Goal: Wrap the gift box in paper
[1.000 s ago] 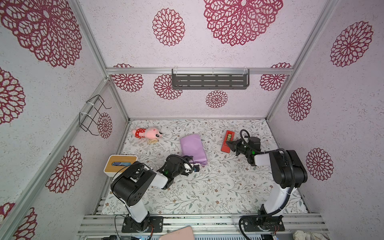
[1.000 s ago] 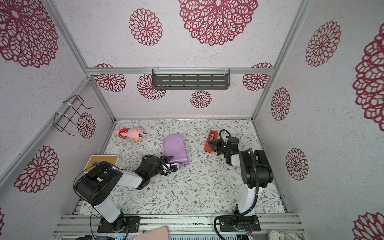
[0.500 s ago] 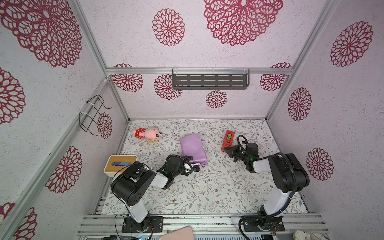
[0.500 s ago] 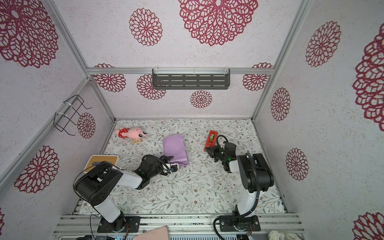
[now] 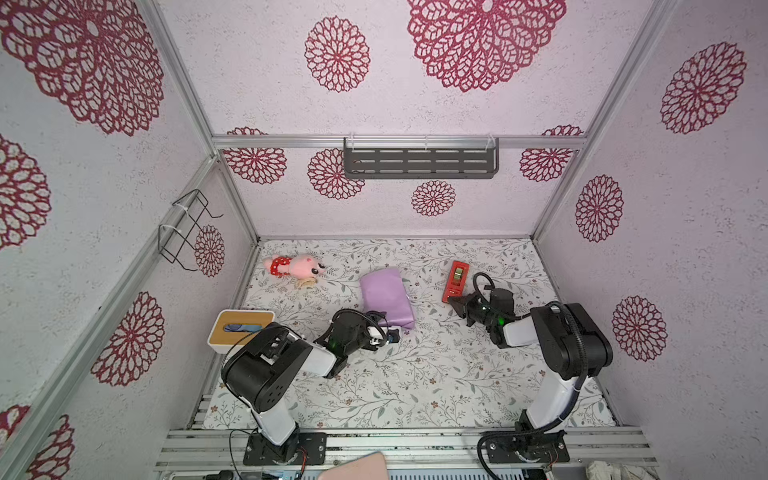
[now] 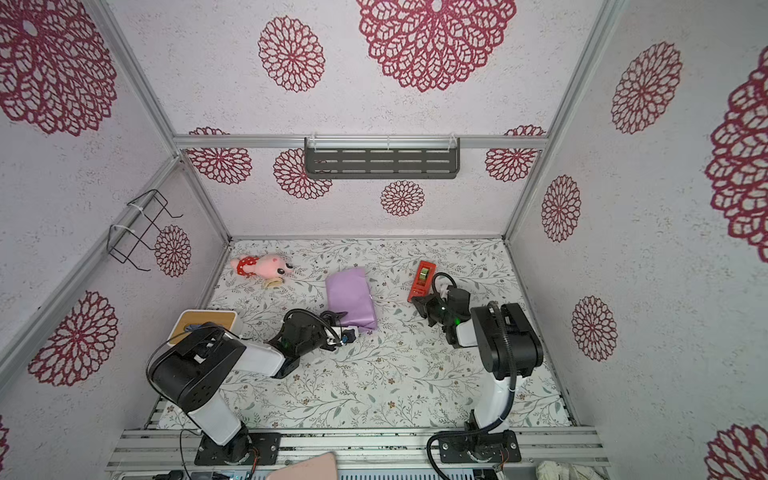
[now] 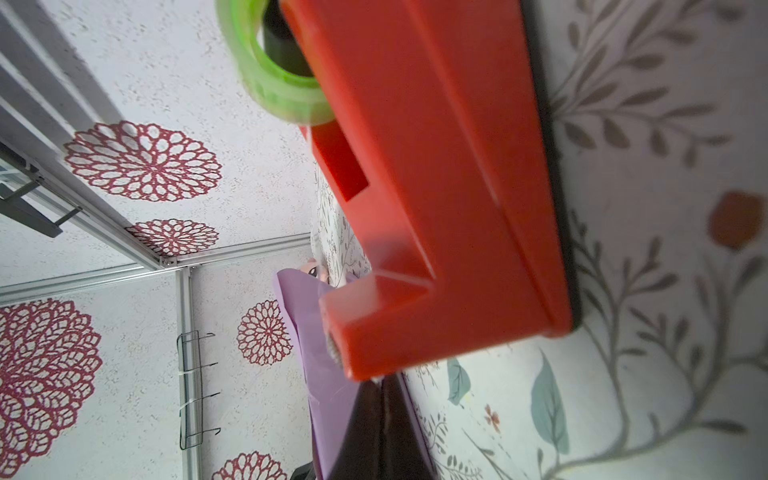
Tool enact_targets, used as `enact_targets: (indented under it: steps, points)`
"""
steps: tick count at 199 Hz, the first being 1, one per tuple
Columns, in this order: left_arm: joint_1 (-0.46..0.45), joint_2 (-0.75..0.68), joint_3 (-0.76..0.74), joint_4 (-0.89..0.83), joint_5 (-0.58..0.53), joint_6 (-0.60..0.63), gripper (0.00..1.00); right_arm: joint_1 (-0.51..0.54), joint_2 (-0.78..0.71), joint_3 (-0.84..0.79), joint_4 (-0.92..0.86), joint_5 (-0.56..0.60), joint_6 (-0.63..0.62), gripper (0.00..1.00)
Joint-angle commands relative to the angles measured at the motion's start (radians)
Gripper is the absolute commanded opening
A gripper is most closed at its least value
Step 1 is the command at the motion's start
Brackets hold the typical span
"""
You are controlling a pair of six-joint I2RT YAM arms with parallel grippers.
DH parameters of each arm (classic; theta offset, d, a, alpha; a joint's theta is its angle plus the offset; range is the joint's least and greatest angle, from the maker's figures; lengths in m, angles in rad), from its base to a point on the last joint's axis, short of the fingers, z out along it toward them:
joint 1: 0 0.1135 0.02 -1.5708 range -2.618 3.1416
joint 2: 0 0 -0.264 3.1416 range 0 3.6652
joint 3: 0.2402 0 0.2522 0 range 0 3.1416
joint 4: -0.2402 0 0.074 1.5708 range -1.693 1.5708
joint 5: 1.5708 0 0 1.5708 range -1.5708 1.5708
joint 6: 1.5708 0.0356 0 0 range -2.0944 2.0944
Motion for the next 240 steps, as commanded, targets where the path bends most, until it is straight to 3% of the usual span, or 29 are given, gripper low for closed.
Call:
enact_targets:
  steps: [1, 190, 240]
  points:
    - [0.006, 0.0, 0.003, -0.071, -0.01, -0.006, 0.57, -0.007, 0.039, -0.023, -0.094, 0.006, -0.06, 0.0]
    - [0.005, 0.0, 0.005, -0.071, -0.016, -0.008, 0.57, -0.08, 0.002, 0.103, -0.569, 0.24, -0.446, 0.0]
    - [0.005, 0.0, 0.005, -0.074, -0.016, -0.007, 0.57, -0.08, -0.084, 0.082, -0.523, 0.166, -0.498, 0.0]
